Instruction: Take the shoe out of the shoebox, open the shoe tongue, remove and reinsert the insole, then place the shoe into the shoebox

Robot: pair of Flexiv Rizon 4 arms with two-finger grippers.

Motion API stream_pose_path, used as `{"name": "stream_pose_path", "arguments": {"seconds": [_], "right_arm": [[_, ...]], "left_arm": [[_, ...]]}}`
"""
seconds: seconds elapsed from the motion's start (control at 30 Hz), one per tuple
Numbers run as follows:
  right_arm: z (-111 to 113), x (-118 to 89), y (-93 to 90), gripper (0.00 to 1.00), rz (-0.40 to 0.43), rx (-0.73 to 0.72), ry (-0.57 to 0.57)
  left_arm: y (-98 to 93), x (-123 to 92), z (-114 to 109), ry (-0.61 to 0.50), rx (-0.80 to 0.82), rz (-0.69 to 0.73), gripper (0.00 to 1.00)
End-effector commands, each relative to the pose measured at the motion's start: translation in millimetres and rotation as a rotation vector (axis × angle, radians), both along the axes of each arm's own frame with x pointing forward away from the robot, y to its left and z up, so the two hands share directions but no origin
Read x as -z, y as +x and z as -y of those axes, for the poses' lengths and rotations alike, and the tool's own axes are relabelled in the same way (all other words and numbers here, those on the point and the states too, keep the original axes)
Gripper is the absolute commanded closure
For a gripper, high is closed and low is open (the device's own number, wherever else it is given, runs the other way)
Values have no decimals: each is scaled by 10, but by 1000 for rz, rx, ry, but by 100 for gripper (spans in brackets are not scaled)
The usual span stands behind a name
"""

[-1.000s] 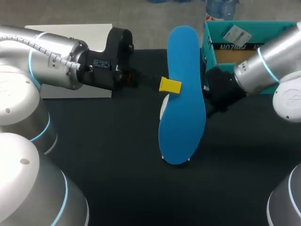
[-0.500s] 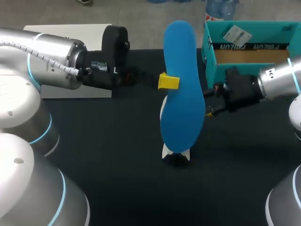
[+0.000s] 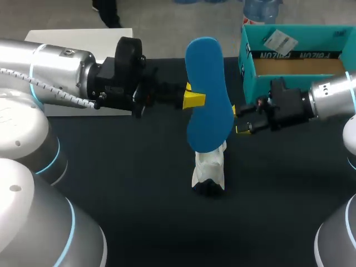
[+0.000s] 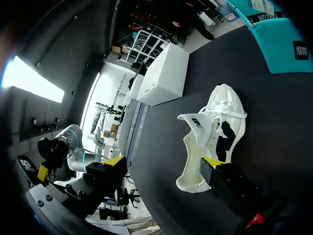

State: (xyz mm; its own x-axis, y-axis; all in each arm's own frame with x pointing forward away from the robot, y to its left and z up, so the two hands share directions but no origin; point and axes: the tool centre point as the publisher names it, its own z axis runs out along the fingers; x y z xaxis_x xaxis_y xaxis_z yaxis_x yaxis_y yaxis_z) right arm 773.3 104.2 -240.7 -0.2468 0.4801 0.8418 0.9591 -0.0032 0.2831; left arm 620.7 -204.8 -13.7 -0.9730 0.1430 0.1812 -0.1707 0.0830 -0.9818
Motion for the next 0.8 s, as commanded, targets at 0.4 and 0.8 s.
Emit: {"name": "stream_pose_path", "arguments": {"seconds": [0.4,0.8], "right_arm": [[-29,-11,-17,0,12,0,-8],[105,-343,22,0,-60,-4,235]], "left_arm": [[-9,42,47,-6,-4,0,100],[236,114,151,-86,13,619,100]]}}
